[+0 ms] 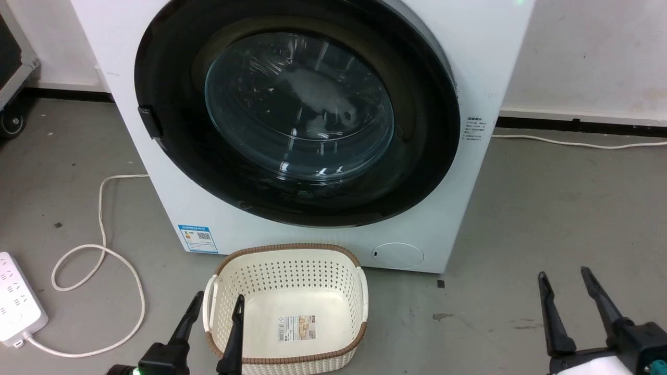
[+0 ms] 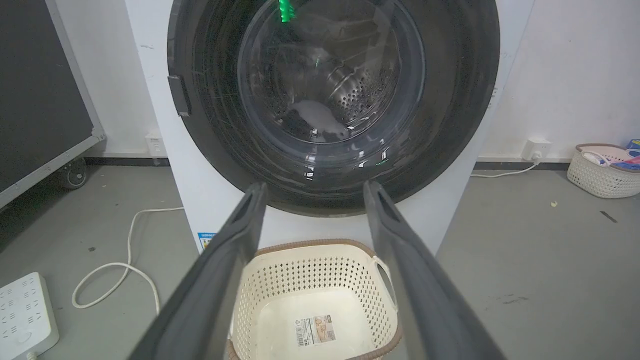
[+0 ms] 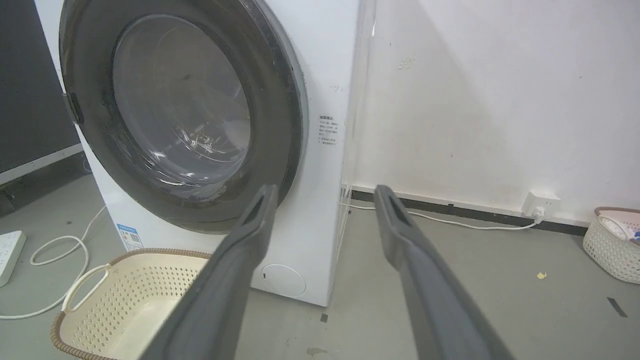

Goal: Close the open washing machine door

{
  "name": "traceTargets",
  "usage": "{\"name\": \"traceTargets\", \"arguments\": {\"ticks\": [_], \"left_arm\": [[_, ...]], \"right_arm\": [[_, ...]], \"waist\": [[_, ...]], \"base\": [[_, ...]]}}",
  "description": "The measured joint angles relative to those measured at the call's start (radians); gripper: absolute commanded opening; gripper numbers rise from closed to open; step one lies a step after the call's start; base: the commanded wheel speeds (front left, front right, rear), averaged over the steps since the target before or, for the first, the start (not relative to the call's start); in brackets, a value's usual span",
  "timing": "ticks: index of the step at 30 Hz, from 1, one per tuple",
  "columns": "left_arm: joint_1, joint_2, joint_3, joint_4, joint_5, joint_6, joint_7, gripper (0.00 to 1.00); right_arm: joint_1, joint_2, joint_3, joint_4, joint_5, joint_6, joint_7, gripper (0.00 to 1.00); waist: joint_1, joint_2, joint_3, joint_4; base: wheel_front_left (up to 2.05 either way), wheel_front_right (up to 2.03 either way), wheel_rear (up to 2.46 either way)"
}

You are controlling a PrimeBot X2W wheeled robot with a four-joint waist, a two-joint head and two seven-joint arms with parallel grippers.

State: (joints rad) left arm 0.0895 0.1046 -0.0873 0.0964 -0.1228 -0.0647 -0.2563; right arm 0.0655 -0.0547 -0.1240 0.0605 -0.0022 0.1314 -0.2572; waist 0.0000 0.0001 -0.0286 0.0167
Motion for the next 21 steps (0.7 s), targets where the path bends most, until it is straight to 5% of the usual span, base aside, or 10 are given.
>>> {"name": "traceTargets", "arguments": {"ticks": [17,18,21], "left_arm": [[0.012,-0.016,0.017,0.012,0.007,0.009,0.0,1.0],[0.012,-0.016,0.016,0.012,0.007,0.009,0.0,0.0],[0.012,-0.016,0.015,0.013,0.007,0.009,0.001,0.0]], "right_arm": [[0.023,0.001,0.032,0.007,0.018,0.0,0.0,1.0],[0.022,0.001,0.032,0.007,0.018,0.0,0.0,0.0],[0.022,0.0,0.032,0.007,0.018,0.0,0.001,0.0]], "waist": [[0.0,0.0,-0.009,0.018],[0.0,0.0,-0.009,0.019],[0.0,0.0,-0.009,0.019]], "base": [[0.0,0.0,0.0],[0.0,0.0,0.0],[0.0,0.0,0.0]]}}
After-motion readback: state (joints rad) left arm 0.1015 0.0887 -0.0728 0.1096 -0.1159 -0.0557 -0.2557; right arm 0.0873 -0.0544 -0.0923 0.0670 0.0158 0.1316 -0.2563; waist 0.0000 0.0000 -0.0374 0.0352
